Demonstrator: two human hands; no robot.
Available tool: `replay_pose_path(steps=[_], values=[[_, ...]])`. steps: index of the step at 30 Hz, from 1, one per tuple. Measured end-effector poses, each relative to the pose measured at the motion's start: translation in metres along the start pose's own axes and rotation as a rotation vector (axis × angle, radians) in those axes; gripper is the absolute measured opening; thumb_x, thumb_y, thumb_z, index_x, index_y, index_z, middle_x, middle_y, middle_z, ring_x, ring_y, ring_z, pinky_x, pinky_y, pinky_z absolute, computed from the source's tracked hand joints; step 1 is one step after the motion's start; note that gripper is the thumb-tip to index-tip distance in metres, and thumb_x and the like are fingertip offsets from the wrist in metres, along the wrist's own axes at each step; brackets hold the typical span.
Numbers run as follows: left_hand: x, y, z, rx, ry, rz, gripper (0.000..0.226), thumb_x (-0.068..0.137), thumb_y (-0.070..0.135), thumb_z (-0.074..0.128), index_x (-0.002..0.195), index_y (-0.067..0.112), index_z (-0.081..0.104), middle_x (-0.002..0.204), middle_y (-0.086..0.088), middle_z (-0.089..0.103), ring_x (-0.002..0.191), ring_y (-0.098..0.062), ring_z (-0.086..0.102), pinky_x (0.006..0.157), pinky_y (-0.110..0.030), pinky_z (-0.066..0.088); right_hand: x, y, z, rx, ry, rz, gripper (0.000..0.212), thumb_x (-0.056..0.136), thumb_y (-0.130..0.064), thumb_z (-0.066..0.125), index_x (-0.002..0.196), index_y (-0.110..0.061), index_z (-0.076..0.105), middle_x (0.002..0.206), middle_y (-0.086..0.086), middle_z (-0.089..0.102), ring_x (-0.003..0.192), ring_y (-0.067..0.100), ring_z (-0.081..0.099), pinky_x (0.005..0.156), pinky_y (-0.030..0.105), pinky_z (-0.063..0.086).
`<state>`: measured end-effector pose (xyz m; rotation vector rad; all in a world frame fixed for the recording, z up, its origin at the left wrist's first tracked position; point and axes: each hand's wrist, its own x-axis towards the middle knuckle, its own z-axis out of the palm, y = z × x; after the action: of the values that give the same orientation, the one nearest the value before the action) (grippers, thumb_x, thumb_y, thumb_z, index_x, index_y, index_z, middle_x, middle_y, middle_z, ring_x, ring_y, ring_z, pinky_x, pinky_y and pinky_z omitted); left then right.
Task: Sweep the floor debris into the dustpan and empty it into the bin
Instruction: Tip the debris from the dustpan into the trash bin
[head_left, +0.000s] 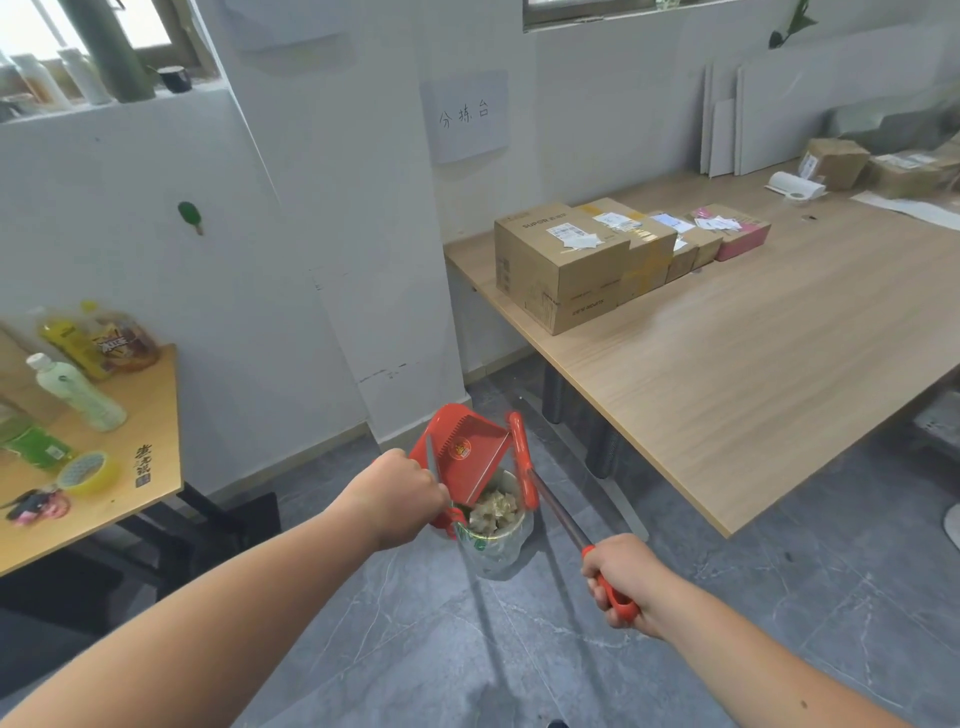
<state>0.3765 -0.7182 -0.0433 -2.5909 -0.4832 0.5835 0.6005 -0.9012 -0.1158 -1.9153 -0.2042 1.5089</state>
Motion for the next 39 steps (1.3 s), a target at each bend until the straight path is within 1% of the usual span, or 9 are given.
replay_pose_path(steps=[5,9,12,18,22,30,33,36,39], values=[[0.0,0.007,-0.002,-0.011,0.007,0.003,0.012,0.099,0.017,0.054,0.098,0.016,0.065,0.095,-0.008,0.075,0.088,-0.034,0.072,0.066,-0.035,0.036,-0.002,0.002,0.0,0.011,0.002,-0.001,0.015,0.081,0.004,0.044,0.09,-0.007,0.05,0.059,0.01,0.049,0.043,0.014,0.041,0.048,0.02,0.026],[-0.001,0.008,0.0,-0.048,0.01,-0.078,0.014,0.098,0.017,0.052,0.098,0.019,0.065,0.095,-0.004,0.075,0.088,-0.031,0.073,0.065,-0.034,0.035,-0.006,-0.003,-0.005,0.02,-0.003,-0.009,0.012,0.081,0.003,0.046,0.086,-0.007,0.051,0.057,0.008,0.049,0.043,0.014,0.041,0.043,0.019,0.03],[-0.003,0.007,0.002,-0.084,0.024,-0.124,0.017,0.1,0.024,0.05,0.101,0.022,0.067,0.097,-0.003,0.076,0.09,-0.032,0.073,0.066,-0.034,0.037,-0.006,-0.009,-0.01,0.039,-0.011,0.001,0.014,0.082,0.003,0.046,0.081,-0.01,0.049,0.053,0.007,0.047,0.039,0.012,0.04,0.04,0.017,0.028],[0.002,0.007,0.001,-0.091,0.055,-0.141,0.014,0.098,0.026,0.054,0.098,0.022,0.067,0.09,-0.001,0.075,0.083,-0.031,0.073,0.068,-0.034,0.049,-0.005,-0.017,-0.01,0.035,-0.025,0.024,0.014,0.082,0.003,0.046,0.087,-0.01,0.049,0.057,0.006,0.047,0.039,0.01,0.041,0.039,0.016,0.028],[0.005,0.001,-0.005,-0.125,0.073,-0.187,0.016,0.097,0.029,0.052,0.1,0.022,0.066,0.093,-0.001,0.074,0.086,-0.032,0.073,0.071,-0.035,0.054,-0.004,-0.021,-0.011,0.049,-0.041,0.023,0.015,0.081,0.002,0.046,0.088,-0.011,0.048,0.058,0.006,0.047,0.04,0.01,0.042,0.04,0.016,0.027],[0.005,-0.004,-0.019,-0.143,0.072,-0.257,0.017,0.096,0.031,0.05,0.1,0.023,0.064,0.097,0.0,0.075,0.089,-0.031,0.072,0.065,-0.031,0.044,-0.004,-0.037,-0.019,-0.012,-0.04,-0.008,0.013,0.082,0.001,0.048,0.089,-0.01,0.052,0.059,0.007,0.049,0.044,0.011,0.042,0.042,0.017,0.03],[0.007,-0.002,-0.021,-0.148,0.074,-0.262,0.016,0.095,0.031,0.051,0.098,0.022,0.064,0.095,-0.001,0.075,0.087,-0.032,0.072,0.063,-0.031,0.044,-0.005,-0.041,-0.019,-0.028,-0.044,-0.009,0.014,0.082,0.001,0.048,0.088,-0.01,0.053,0.059,0.007,0.05,0.046,0.011,0.04,0.043,0.018,0.029],[0.009,-0.004,-0.022,-0.146,0.095,-0.272,0.018,0.094,0.033,0.051,0.097,0.022,0.064,0.093,-0.001,0.074,0.085,-0.032,0.072,0.064,-0.033,0.049,-0.007,-0.046,-0.019,-0.046,-0.05,-0.012,0.013,0.08,0.001,0.047,0.086,-0.011,0.051,0.06,0.007,0.049,0.046,0.011,0.04,0.043,0.019,0.029],[0.01,-0.006,-0.026,-0.147,0.116,-0.279,0.025,0.098,0.043,0.05,0.101,0.022,0.064,0.096,-0.001,0.074,0.088,-0.031,0.072,0.063,-0.032,0.047,-0.01,-0.052,-0.019,-0.068,-0.045,-0.011,0.013,0.081,0.001,0.048,0.085,-0.011,0.051,0.06,0.006,0.047,0.044,0.01,0.042,0.043,0.018,0.03]])
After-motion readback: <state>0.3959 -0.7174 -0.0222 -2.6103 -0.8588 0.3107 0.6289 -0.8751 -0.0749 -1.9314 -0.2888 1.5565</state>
